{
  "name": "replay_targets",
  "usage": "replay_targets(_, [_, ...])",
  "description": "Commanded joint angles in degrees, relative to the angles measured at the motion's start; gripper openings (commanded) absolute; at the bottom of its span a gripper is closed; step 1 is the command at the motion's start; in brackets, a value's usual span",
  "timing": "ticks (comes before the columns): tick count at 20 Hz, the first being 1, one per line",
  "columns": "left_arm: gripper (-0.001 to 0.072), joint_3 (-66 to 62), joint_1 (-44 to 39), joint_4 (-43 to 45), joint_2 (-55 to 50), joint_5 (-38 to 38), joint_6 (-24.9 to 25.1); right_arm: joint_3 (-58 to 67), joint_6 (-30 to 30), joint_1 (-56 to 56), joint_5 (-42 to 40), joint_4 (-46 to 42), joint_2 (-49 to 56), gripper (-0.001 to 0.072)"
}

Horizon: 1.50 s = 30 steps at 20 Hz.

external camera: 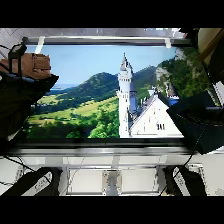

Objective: Fold the clothes and pants, and hang the long-sleeved shirts on hangers.

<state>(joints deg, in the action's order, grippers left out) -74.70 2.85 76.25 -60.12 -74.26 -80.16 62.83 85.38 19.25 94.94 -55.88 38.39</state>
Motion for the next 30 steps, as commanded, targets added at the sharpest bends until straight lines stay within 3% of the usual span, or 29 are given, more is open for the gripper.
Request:
replay_targets(1, [0.001,0.0,0.0,0.0,0.0,0.0,0.0,0.1,-3.8,-0.1,0.0,-0.4,0.0,0.0005])
replay_targets(14, [0.0012,0.0,0.0,0.6,-0.7,2.1,0.3,0.0,-4.1,-0.1,-3.5,-0.5,0.0,0.0004])
replay_targets(16, [0.0027,0.0,0.3,9.2,-2.3,5.9,-0.2,0.0,-4.1,-0.1,-3.9,-0.8,0.0,0.0005])
replay_targets(17, [0.0162,0.0,0.9,16.7,-3.6,8.1,-2.4,0.0,-4.1,-0.1,-4.1,-1.3,0.0,0.0004])
replay_targets(19, [0.0608,0.0,4.2,29.0,-6.4,11.9,-10.5,0.0,-4.1,-0.1,-5.4,-1.8,0.0,0.0004])
replay_targets(21, [0.0624,0.0,10.5,31.1,-9.9,15.7,-16.6,0.0,-4.1,-0.1,-7.7,-1.8,0.0,0.0004])
replay_targets(23, [0.0625,0.0,16.7,28.8,-13.8,18.4,-18.9,0.0,-4.1,-0.1,-10.2,-1.8,0.0,0.0005])
replay_targets(26, [0.0625,0.0,23.9,25.1,-19.8,20.7,-18.9,0.0,-4.1,-0.1,-12.7,-1.8,0.0,0.0004])
replay_targets(30, [0.0624,0.0,29.5,12.7,-25.7,27.9,-18.9,0.0,-4.0,-0.1,-15.2,-1.8,0.0,0.0004])
